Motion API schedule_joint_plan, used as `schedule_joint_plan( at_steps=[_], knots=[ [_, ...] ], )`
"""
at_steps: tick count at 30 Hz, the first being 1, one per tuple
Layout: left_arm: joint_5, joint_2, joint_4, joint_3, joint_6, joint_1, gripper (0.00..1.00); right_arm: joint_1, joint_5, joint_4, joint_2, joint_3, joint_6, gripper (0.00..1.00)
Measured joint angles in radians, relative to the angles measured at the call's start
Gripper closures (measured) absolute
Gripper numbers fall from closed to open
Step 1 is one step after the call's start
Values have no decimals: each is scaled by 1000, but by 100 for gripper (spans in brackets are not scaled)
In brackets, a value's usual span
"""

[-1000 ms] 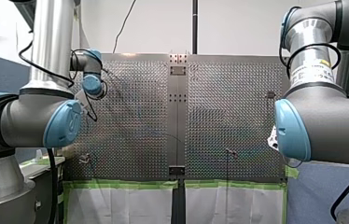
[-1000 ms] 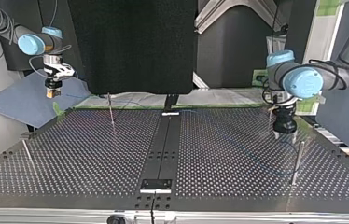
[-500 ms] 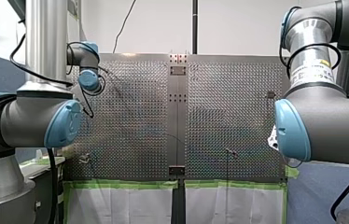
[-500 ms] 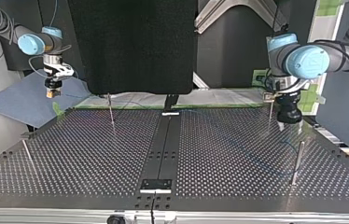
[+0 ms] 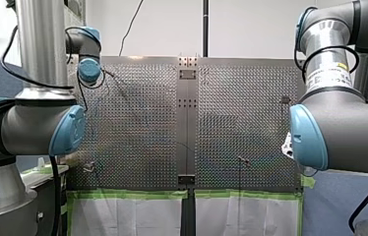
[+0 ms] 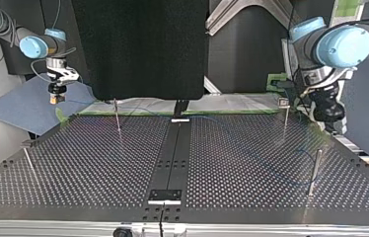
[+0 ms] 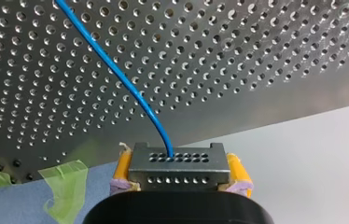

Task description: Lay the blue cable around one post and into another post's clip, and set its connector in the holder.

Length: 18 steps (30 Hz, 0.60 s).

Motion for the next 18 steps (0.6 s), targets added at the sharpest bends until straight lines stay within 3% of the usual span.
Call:
schedule_joint_plan(
  at_steps=[8, 13, 18],
  knots=[
    [-23, 80, -79, 79, 80, -3, 1, 5, 0, -1, 0, 0, -3, 100],
    [5, 123, -128, 127, 128, -8, 1, 9, -2, -4, 0, 0, -3, 100],
    [44, 100, -179, 179, 179, -14, 1, 12, -7, -7, 0, 0, -2, 100]
  ],
)
